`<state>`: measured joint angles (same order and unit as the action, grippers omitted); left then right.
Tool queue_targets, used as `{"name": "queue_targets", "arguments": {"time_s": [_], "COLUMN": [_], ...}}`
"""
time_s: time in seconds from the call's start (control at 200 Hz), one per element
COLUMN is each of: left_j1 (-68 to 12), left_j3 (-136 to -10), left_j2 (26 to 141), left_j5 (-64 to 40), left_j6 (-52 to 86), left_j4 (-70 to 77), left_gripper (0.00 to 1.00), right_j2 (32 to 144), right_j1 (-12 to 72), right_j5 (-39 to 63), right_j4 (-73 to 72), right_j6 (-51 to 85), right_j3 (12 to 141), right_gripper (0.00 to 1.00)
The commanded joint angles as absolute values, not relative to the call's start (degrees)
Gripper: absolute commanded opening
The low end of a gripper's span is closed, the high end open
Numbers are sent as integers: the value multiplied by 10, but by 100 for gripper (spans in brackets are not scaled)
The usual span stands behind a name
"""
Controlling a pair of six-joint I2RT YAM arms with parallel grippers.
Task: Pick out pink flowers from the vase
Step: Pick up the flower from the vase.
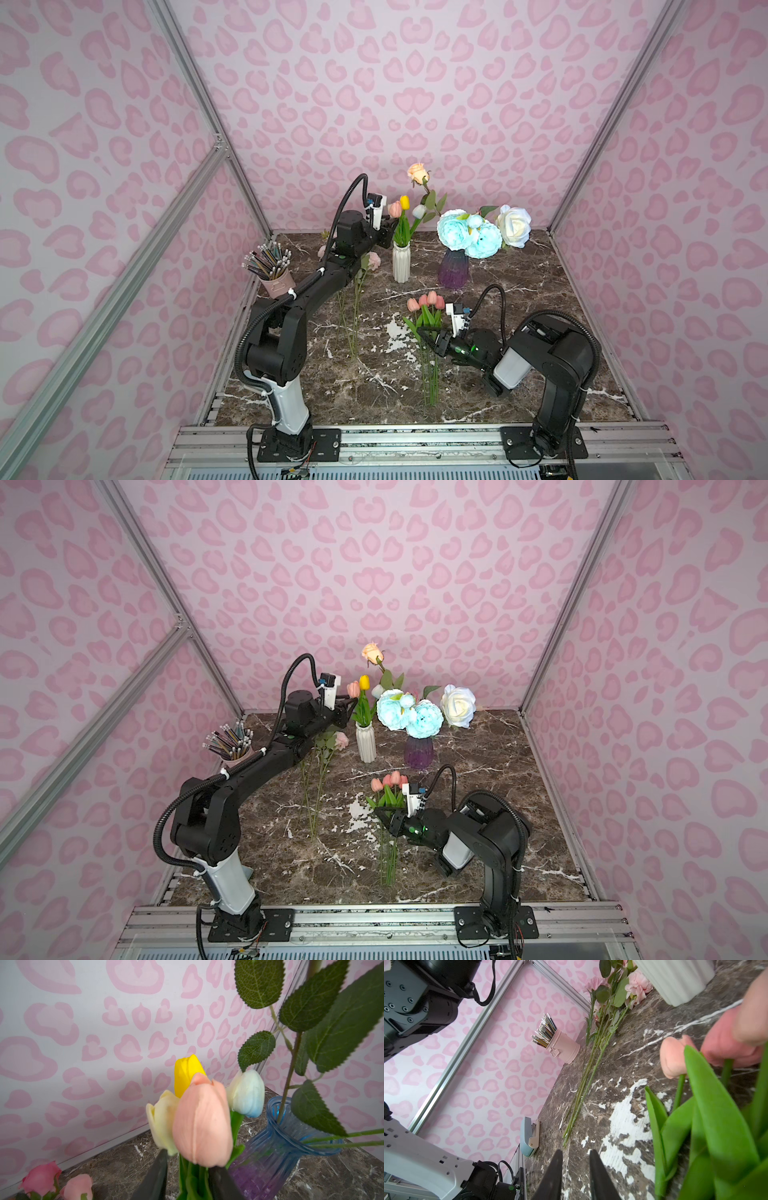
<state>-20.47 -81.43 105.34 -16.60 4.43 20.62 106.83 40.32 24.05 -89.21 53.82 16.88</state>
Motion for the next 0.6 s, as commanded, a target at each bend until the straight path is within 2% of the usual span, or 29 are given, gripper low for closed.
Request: {"name": "queue_targets", "arguments": {"time_s": [0.0,0.205,0.595], "left_j1": [-203,-203,-201], "left_j3": [-823,-819,-810], "left_j2": [1060,1060,1010], "left_j5": [-171,-171,-162], "left_j6": [41,41,34], "left_j4": [231,236,232], "left_gripper": [24,12,11], "right_j2": [1074,1078,1083], "right_j1": [402,400,401], "right_j5": [244,245,247], "right_j4": [-960,-962,-962], "right_j6": [542,546,548], "right_j3": [172,173,174], "right_gripper": [25,24,25]}}
